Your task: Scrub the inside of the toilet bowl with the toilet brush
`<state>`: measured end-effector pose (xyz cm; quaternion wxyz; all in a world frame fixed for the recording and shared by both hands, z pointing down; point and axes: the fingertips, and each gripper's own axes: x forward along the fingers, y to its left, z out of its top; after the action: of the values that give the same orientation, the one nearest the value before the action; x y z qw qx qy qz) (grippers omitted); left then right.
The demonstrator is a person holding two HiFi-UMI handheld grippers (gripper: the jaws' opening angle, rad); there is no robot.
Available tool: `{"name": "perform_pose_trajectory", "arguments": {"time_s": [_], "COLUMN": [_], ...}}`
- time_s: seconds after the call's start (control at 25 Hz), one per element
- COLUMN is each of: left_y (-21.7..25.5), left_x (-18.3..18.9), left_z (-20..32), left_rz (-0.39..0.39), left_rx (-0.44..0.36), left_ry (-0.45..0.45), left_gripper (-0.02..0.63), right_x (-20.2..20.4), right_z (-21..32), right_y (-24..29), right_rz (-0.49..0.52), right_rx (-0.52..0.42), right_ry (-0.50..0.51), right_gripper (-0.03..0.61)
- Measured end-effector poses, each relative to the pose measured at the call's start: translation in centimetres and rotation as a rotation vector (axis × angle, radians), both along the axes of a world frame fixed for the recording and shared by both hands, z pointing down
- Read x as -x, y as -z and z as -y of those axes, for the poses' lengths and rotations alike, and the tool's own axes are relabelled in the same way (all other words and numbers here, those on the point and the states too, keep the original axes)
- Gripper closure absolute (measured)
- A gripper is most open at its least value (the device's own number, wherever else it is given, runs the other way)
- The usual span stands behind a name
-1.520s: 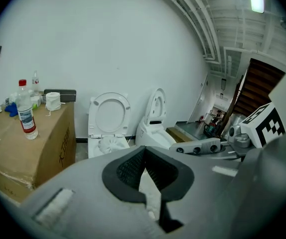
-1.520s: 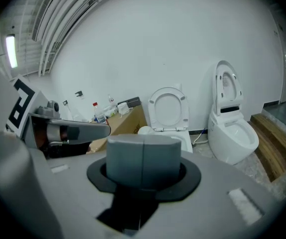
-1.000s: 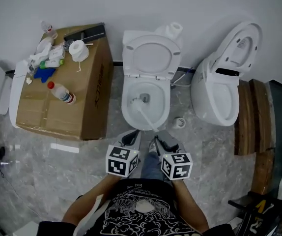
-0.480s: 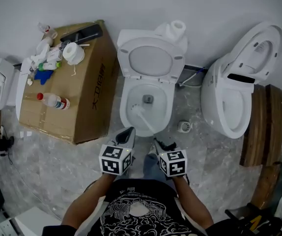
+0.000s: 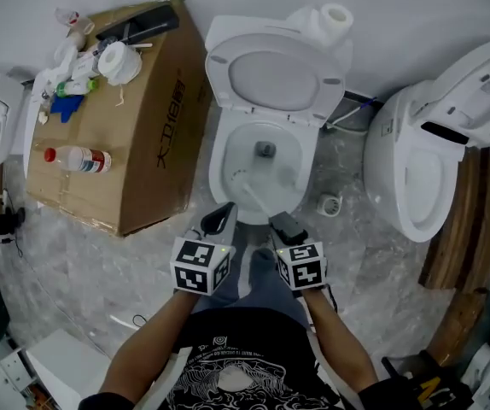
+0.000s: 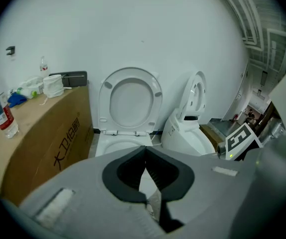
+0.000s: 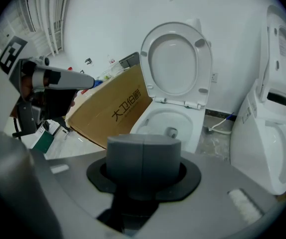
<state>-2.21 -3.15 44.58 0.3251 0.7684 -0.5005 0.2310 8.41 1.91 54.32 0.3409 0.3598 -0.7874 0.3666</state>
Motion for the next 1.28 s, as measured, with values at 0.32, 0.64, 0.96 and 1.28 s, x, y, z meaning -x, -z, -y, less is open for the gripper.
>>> {"name": "perform_pose_trajectory", "arguments": {"time_s": [0.32,0.64,0.96,1.28], "left_y": [-4.4,-5.9,-6.4,-6.9], "left_x": [1.1,2.7,4.5,5.1], "left_z": [1.3,2.1,2.6,4.1], "left_rz": [-0.035,-0.06,-0.055,-0.051], "left_rx": [0.089,0.146,0.168,0.179], "left_ry": [-0.001,-0.077,-0.168,-0.231], "left_gripper": [0.615,0.615,0.615,0.615], "right_x": [1.9,5.9,6.6,5.8], "right_z": [1.1,3.8,8.5,13.3], "right_y": [-4.2,-6.6,-7.8,-7.8], "right_rz": [-0.034,-0.045,-0.054,-0.05], "right_rx": [0.079,0.102,0.076,0.03], "right_ry": [0.039,0.019,-0.127,-0.256], "right_gripper": [0.425,0.425,0.425,0.425]}}
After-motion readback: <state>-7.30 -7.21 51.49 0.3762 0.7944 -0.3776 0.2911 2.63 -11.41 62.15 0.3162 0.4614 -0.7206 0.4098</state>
